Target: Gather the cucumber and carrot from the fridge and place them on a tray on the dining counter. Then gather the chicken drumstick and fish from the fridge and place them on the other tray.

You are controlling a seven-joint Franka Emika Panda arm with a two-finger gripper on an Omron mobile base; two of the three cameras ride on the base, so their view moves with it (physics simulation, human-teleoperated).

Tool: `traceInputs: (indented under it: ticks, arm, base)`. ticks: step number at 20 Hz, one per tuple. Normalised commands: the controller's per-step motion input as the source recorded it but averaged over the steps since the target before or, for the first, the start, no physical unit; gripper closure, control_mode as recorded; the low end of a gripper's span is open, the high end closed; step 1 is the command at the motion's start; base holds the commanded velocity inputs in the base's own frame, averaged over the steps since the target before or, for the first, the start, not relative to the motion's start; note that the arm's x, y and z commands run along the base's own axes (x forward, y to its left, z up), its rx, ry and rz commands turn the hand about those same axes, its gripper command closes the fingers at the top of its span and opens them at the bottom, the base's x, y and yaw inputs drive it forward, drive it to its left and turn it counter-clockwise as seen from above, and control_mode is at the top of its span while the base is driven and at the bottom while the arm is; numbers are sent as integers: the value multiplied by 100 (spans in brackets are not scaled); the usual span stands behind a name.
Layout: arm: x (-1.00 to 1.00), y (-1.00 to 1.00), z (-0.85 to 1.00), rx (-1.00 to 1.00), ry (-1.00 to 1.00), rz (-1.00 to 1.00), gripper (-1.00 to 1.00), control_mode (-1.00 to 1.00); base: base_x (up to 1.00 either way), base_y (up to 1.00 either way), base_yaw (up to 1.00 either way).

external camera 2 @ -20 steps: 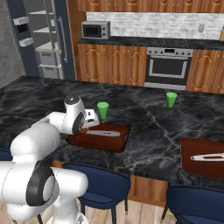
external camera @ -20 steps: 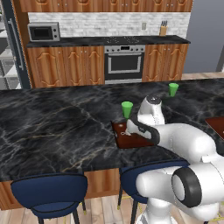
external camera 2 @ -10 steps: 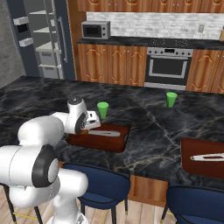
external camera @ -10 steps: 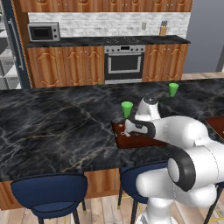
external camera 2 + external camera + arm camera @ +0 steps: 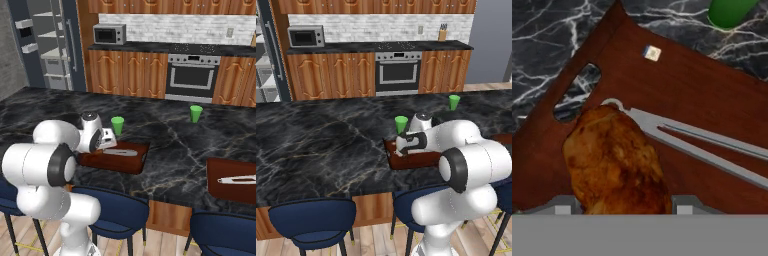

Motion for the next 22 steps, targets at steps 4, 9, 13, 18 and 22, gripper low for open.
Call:
traceInputs:
  ticks: [4,9,13,18,22]
  arm:
    - [27,0,-27,0,1,0,100,-100]
    - [25,5,-30,0,2,0,100,-100]
    - [20,6,-30,0,1,0,-100,-100]
    - [-12,0,-4,0,0,-1,-100,-100]
    - [-38,1,2,0,0,-5,-100,-100]
  base:
    - [0,0,0]
    - [0,0,0]
    - [0,0,0]
    - [0,0,0]
    - [0,0,0]
